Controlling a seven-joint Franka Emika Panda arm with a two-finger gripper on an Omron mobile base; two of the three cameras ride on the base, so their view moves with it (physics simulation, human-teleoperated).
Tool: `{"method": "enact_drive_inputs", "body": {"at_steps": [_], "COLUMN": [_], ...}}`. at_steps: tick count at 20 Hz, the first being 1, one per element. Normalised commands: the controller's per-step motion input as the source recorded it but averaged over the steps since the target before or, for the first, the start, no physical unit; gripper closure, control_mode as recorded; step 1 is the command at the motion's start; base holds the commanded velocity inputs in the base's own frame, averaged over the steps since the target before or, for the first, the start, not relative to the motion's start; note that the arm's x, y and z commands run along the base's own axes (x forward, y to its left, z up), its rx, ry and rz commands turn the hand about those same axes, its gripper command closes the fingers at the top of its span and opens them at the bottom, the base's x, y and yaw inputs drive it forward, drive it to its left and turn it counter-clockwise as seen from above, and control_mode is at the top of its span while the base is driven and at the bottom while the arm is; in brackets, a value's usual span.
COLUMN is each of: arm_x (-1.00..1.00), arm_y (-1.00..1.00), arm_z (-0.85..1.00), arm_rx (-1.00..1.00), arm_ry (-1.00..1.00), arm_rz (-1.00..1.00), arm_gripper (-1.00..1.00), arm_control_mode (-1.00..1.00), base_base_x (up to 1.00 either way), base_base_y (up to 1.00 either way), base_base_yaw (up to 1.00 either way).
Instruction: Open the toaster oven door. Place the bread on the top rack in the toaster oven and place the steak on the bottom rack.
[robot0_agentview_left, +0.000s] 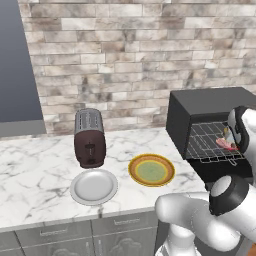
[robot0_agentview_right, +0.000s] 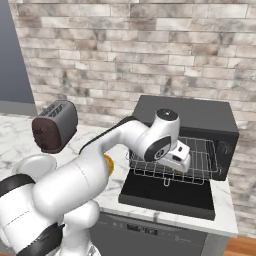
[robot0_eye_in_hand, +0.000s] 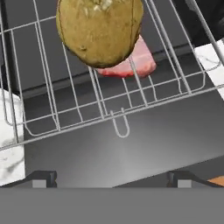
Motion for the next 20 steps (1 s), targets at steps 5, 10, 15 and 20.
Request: {"method": "enact_drive_inputs", "body": {"at_steps": [5, 10, 15, 20], "arm_x": [-0.06, 0.01, 0.01, 0.00], "arm_y": [0.11, 0.04, 0.06, 0.10], "arm_z": [-0.33, -0.36, -0.33, -0.32], "arm_rx": [-0.04, -0.02, -0.01, -0.02], "arm_ry": [0.07, 0.01, 0.00, 0.00], "arm_rz": [0.12, 0.14, 0.17, 0.16], "arm_gripper": [-1.00, -1.00, -1.00, -1.00], "arm_control_mode": [-1.00, -1.00, -1.00, -1.00], "base_base_x": [0.00, 0.00, 0.00, 0.00], "base_base_y": [0.00, 0.00, 0.00, 0.00], "base_base_yaw": [0.00, 0.00, 0.00, 0.00]}}
